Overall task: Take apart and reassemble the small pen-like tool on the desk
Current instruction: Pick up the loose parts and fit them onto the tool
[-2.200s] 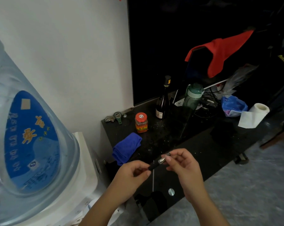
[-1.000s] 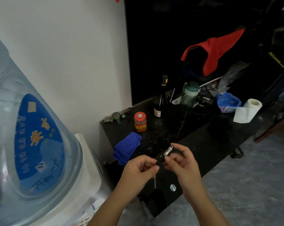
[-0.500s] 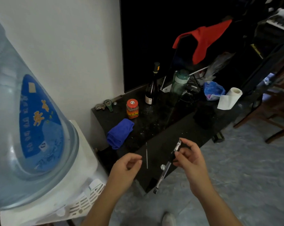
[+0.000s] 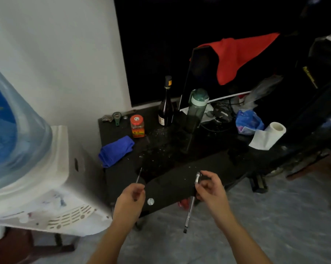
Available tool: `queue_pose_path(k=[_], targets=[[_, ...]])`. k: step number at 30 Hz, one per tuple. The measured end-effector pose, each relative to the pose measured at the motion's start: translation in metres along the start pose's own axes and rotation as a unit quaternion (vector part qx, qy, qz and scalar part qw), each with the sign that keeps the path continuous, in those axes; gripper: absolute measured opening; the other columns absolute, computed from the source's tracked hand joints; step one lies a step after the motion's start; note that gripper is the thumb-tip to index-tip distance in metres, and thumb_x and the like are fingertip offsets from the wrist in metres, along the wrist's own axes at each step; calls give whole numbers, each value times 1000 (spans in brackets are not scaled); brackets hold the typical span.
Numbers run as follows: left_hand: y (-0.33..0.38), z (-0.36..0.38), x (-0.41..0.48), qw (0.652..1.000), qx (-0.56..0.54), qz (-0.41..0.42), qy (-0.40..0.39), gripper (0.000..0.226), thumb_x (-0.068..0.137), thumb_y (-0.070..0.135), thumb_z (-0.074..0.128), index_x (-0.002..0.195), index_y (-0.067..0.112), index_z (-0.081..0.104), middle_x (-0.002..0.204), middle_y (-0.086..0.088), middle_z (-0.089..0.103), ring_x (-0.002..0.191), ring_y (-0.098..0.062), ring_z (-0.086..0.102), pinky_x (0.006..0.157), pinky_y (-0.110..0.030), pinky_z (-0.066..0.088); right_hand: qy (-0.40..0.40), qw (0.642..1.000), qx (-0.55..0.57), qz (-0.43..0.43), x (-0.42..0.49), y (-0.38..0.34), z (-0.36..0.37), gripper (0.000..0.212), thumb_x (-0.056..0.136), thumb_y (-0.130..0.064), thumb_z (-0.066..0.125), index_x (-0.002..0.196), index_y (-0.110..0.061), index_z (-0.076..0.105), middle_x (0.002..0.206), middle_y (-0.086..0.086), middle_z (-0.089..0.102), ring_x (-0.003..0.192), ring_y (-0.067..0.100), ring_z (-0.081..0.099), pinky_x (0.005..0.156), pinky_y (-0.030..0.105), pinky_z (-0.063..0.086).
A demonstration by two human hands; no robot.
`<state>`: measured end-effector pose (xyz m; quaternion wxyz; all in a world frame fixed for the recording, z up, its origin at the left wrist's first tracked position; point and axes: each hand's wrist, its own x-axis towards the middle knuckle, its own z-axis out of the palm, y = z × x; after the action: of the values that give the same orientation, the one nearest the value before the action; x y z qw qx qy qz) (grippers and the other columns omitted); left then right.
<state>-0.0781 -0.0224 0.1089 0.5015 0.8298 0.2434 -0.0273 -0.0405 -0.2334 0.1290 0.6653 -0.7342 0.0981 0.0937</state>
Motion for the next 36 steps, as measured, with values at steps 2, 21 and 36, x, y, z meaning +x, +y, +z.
queue_pose_path(k=[2, 21, 36], targets=[[3, 12, -5, 999, 17, -17, 25, 13, 84, 12, 57, 94, 19, 62, 86, -7, 65, 79, -20, 60, 72, -27, 42, -11, 999, -18, 35, 17, 6, -13, 27, 85, -1, 55, 107, -13, 47, 74, 7, 58, 60, 13, 58, 48, 24, 50], [-46, 51, 110, 954, 228, -188, 56, 30, 84, 32, 54, 110, 18, 53, 118, -8, 54, 111, -27, 50, 91, -41, 45, -168, 950, -219, 146, 180, 49, 63, 18, 82, -8, 60, 76, -22, 53, 88, 6, 64, 76, 17, 63, 62, 23, 45], [-59, 90, 117, 933, 264, -242, 20, 25, 90, 13, 38, 113, 13, 46, 120, -11, 51, 109, -28, 54, 89, -38, 49, -213, 907, -330, 151, 212, 84, 86, 7, 81, -7, 62, 84, -14, 60, 80, 1, 61, 66, 8, 59, 53, 16, 41]])
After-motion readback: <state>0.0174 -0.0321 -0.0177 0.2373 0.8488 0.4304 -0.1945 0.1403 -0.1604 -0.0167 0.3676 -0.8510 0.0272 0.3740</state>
